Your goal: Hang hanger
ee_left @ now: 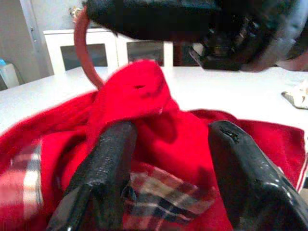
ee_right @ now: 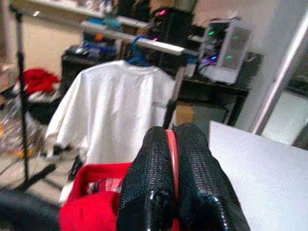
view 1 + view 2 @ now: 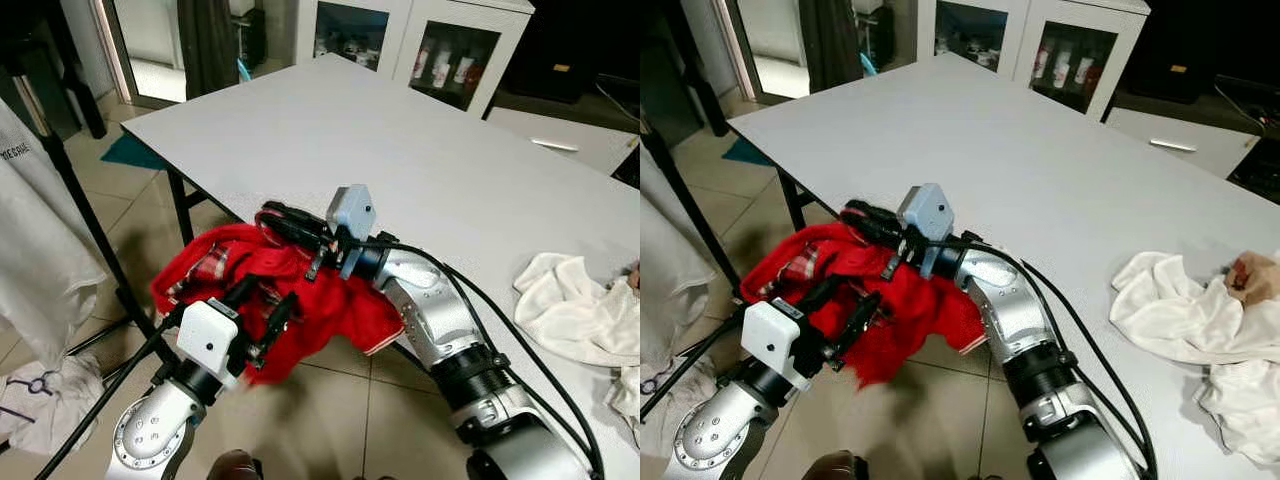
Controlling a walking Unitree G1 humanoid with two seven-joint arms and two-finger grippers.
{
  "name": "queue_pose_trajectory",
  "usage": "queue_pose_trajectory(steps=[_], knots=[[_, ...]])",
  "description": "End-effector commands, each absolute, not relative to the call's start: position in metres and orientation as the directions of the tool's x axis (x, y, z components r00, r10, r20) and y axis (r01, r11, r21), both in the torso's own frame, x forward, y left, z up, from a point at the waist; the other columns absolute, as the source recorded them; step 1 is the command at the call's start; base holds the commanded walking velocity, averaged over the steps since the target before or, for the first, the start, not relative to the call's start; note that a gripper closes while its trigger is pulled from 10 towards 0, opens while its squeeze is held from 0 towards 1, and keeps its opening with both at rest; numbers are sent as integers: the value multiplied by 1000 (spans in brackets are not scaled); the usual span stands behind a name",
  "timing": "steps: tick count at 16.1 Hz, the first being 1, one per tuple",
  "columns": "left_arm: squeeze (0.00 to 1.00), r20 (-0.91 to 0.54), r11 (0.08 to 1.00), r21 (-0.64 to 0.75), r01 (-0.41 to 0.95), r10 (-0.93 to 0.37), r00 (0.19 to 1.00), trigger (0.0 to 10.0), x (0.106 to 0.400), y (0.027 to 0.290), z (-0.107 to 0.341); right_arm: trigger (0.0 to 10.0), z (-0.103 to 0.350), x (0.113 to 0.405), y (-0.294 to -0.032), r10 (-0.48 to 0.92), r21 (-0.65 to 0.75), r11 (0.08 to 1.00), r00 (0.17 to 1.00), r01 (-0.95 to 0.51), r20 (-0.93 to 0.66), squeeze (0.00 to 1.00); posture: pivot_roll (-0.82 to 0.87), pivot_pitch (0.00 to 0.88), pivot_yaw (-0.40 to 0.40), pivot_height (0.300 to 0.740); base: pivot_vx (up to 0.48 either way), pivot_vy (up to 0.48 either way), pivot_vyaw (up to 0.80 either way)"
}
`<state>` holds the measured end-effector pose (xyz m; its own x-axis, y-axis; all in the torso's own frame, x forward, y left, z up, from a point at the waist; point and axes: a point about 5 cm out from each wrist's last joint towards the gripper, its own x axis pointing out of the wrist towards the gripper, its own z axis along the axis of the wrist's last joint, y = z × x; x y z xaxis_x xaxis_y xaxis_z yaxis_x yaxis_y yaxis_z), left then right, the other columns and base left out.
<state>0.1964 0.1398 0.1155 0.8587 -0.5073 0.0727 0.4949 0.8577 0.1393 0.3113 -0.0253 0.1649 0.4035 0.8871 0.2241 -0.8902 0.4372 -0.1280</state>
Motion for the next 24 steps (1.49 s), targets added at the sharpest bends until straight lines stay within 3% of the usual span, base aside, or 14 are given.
queue_pose_trajectory(steps=[1, 5, 11, 12, 13, 24], knots=[[0, 90, 854, 152, 497, -512, 854, 10000, 197, 137, 118, 0, 179, 318, -30, 834, -81, 504, 461, -860, 305, 0, 185, 8, -73, 740, 0, 0, 0], [0, 58, 859, 100, 502, -509, 859, 10000, 203, 135, 108, 0, 207, 324, -9, 794, -54, 532, 477, -845, 376, 0, 176, 0, -62, 740, 0, 0, 0], [0, 53, 906, 123, 405, -414, 909, 10000, 222, 136, 101, 0, 225, 318, 8, 811, -41, 473, 417, -880, 411, 0, 180, 0, -65, 740, 0, 0, 0], [706, 83, 915, 111, 388, -398, 914, 10000, 224, 138, 105, 0, 222, 317, 10, 812, -37, 473, 419, -880, 406, 0, 180, 0, -64, 740, 0, 0, 0], [1000, 96, 918, 110, 381, -391, 915, 10000, 225, 140, 106, 0, 221, 316, 10, 812, -32, 474, 422, -880, 404, 0, 179, 0, -63, 740, 0, 0, 0], [1000, 95, 916, 118, 382, -394, 914, 10000, 223, 139, 104, 0, 220, 316, 10, 811, -29, 476, 426, -879, 401, 0, 180, 0, -62, 740, 0, 0, 0]])
